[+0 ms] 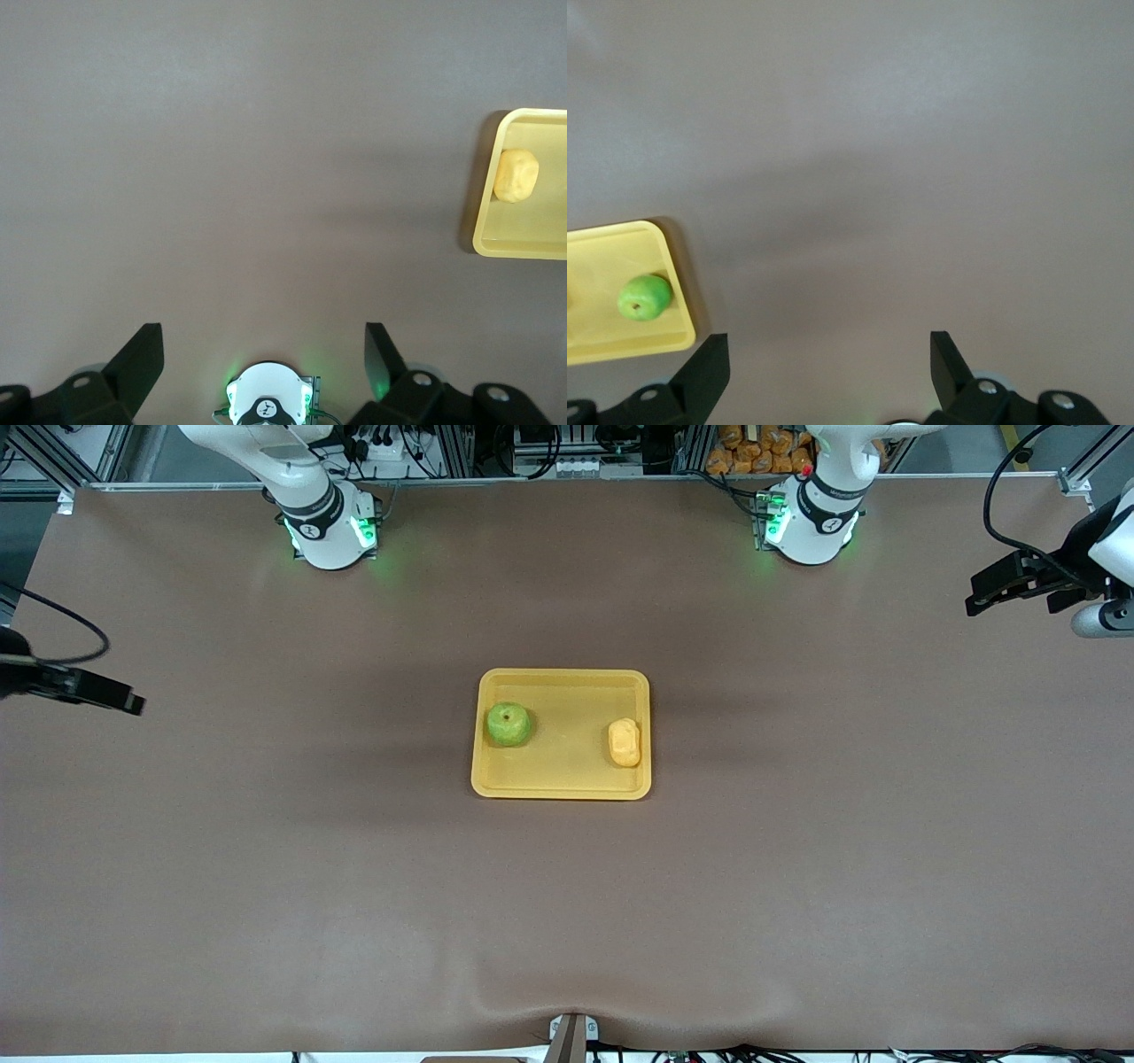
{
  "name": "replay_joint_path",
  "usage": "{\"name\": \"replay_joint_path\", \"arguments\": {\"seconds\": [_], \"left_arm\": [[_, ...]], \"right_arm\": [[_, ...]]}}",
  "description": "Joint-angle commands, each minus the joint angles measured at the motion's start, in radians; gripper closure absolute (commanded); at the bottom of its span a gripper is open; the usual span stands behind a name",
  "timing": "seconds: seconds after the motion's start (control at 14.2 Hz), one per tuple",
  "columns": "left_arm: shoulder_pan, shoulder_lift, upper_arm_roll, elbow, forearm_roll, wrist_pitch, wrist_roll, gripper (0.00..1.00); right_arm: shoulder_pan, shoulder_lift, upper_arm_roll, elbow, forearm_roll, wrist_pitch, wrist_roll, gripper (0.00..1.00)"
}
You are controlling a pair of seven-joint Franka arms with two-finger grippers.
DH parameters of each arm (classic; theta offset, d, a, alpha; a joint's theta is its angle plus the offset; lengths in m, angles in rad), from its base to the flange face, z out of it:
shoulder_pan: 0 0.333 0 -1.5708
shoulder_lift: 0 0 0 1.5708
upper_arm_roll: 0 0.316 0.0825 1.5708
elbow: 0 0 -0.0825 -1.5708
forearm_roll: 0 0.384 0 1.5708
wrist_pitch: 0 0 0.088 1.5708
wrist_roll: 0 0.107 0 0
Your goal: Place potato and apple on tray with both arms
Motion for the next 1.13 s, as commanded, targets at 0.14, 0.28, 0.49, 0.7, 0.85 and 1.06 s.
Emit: {"name": "replay_joint_path", "arguments": {"seconds": [0.14, 0.28, 0.49, 0.7, 0.85, 1.06], "left_arm": [[0.001, -0.028, 0.001, -0.009, -0.01, -0.009, -0.001, 0.0], [0.001, -0.028, 0.001, -0.007, -0.01, -0.009, -0.001, 0.0], [0.001, -0.033, 0.001, -0.007, -0.01, -0.009, 0.0, 0.0], [0.001, -0.036, 0.001, -0.009, -0.01, -0.009, 0.0, 0.0], [0.001, -0.036, 0.001, -0.009, -0.01, -0.009, 0.0, 0.0], [0.001, -0.036, 0.001, -0.009, -0.01, -0.009, 0.0, 0.0]], "right_arm": [[-0.063, -0.089, 0.014, -0.089, -0.051, 0.01, -0.157, 0.0], [-0.063, -0.132, 0.014, -0.143, -0.061, 0.031, -0.167, 0.0], [-0.063, -0.272, 0.014, -0.355, -0.061, 0.169, -0.168, 0.0], [-0.062, -0.356, 0.014, -0.482, -0.061, 0.235, -0.168, 0.0], [-0.057, -0.355, 0.017, -0.479, -0.079, 0.238, -0.18, 0.0], [-0.057, -0.344, 0.02, -0.448, -0.088, 0.235, -0.185, 0.0]]}}
